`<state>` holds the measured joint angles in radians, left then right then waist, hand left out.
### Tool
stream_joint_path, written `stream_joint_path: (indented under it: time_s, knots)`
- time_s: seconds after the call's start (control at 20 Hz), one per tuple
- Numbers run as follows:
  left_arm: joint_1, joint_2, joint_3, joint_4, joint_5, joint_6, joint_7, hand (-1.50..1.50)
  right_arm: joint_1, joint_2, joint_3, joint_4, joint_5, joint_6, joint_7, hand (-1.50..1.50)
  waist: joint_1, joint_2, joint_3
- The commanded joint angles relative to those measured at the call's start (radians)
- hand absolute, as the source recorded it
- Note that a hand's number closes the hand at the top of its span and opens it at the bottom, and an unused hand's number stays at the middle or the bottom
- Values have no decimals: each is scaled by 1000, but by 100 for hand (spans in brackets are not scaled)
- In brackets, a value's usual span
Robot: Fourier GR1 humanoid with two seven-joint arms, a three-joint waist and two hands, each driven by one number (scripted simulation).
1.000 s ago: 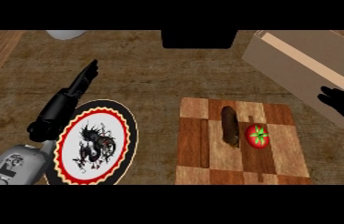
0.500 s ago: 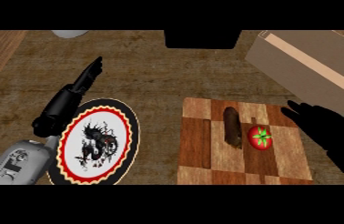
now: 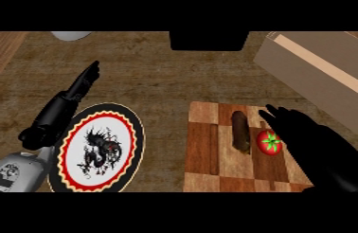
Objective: Pick the tomato from the cutting board and place it in the cardboard box
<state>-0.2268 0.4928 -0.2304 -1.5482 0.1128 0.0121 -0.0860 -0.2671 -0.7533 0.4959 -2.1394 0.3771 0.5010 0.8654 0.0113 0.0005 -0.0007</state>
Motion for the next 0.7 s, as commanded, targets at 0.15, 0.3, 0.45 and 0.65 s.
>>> stream_joint_path:
  time_s: [0.15, 0.3, 0.45, 0.65]
  knots:
    - [-9, -34, 58, 35, -30, -45, -11, 0, 52, 79, 28, 84, 214, -18, -69, -150, -11, -1, 1]
    - [67, -49, 52, -58, -57, -41, 16, 0, 25, 147, 27, 95, 225, 44, -27, -150, -6, -2, 1]
    - [57, -54, 89, -18, -55, -86, -6, 0, 18, 167, 0, 148, 247, 85, -62, -150, -7, -1, 1]
    - [42, -72, 107, 35, -77, -107, -46, 0, 3, 196, -7, 262, 325, 62, -119, -150, -5, 0, 1]
